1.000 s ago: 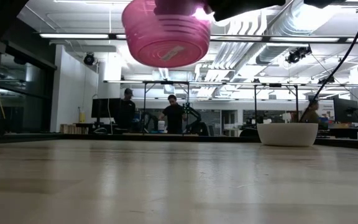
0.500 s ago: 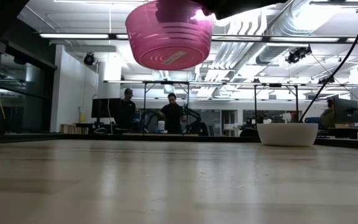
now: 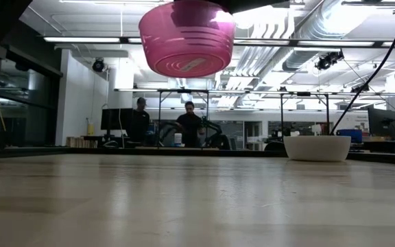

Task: Nest bowls inside each other
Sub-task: Stack the pink bowl on top of the yellow bowl

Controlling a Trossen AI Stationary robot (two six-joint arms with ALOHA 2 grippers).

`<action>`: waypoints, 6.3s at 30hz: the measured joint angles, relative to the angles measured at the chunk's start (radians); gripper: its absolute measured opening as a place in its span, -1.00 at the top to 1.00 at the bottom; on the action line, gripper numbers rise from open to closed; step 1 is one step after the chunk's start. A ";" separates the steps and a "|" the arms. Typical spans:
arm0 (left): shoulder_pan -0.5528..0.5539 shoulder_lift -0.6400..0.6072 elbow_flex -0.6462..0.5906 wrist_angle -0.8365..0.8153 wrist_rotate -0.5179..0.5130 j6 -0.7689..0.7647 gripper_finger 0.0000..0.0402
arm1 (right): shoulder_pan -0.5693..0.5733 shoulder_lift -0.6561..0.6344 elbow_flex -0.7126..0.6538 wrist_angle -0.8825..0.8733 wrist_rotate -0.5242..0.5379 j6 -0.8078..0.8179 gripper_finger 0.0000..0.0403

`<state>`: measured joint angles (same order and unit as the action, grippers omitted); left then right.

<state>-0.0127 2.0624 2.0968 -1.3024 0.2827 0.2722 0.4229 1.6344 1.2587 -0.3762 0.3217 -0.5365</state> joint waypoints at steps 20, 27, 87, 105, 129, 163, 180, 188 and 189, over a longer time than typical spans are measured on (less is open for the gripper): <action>-0.013 0.001 0.000 -0.010 -0.001 0.007 0.99 | 0.000 0.000 0.001 0.020 -0.032 -0.024 0.69; -0.016 0.001 0.000 0.001 0.039 0.010 0.98 | 0.000 0.000 0.001 0.022 -0.032 -0.068 0.69; -0.020 0.000 0.000 0.032 0.067 0.155 0.39 | 0.009 0.000 -0.001 -0.026 -0.094 -0.052 0.98; -0.023 -0.013 0.002 0.137 0.075 0.230 0.36 | 0.006 0.000 -0.002 -0.106 -0.198 0.026 0.98; 0.159 -0.063 -0.001 -0.039 -0.138 0.144 0.37 | -0.043 0.000 -0.001 -0.279 -0.103 0.415 0.98; 0.589 -0.162 -0.032 -0.077 -0.027 0.193 0.37 | -0.689 -0.026 0.000 -0.364 -0.108 0.671 0.98; 0.589 -0.160 -0.241 0.029 0.020 0.183 0.37 | -0.753 -0.436 -0.261 -0.370 -0.087 0.834 0.98; 0.589 -0.160 -0.243 0.087 0.030 0.142 0.37 | -0.799 -0.563 -0.433 -0.302 -0.068 0.825 0.98; 0.589 -0.160 -0.243 0.089 0.031 0.142 0.37 | -0.809 -0.569 -0.451 -0.297 -0.068 0.821 0.98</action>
<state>0.5758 1.9022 1.8538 -1.2138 0.3133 0.4137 -0.3865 1.0651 0.8075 -0.6730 0.2532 0.2842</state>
